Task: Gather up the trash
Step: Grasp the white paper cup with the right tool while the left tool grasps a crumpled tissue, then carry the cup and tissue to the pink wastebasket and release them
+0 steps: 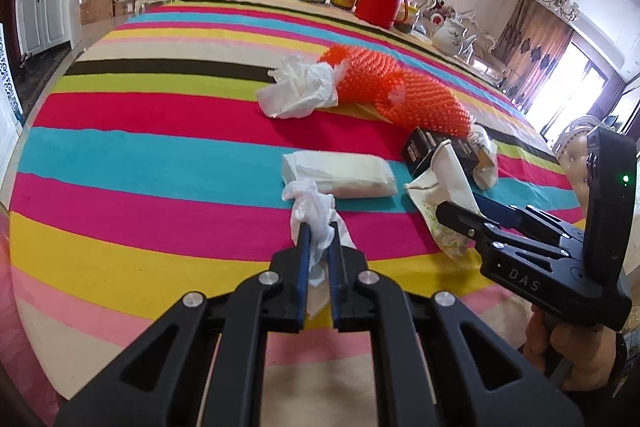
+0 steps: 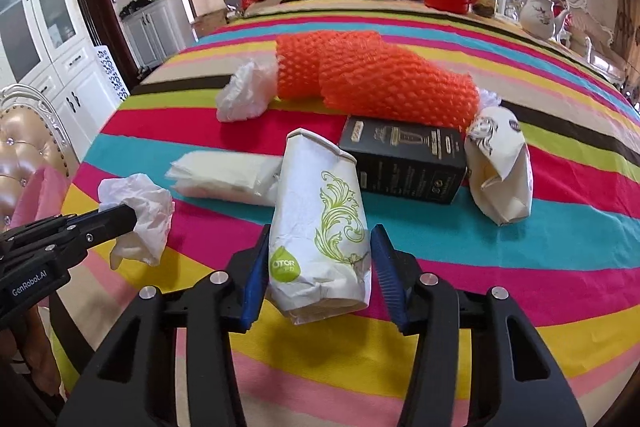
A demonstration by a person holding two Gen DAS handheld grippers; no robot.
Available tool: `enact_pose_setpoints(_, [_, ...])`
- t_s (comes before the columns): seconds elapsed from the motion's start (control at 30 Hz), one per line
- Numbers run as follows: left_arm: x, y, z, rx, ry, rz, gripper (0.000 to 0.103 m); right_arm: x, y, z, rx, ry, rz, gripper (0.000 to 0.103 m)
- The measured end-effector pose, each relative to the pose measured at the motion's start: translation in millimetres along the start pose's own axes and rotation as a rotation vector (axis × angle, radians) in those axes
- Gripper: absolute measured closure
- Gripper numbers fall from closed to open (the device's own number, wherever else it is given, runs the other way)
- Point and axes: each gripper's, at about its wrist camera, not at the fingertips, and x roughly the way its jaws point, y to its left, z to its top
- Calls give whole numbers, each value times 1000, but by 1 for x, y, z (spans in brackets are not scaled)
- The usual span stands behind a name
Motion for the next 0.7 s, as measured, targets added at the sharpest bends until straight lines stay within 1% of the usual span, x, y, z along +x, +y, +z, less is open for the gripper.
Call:
enact_pose_setpoints(0.23, [-27,10,-3,-15,-52,16,95,-21,2,4,3,-104,31,55])
enact_pose_setpoints(0.37, [-50,21,-6,-24,-81,34,95,-33,9,6,-15,-158,47,55])
enact_pose_setpoints(0.57, [-96,49,-17,-61,-137,80,95,-37,17,7,-42,-173,50,55])
enact_pose_setpoints(0.7, [-134,78,-28,-102,-179,121,95,-39,27,7,-61,-176,49,55])
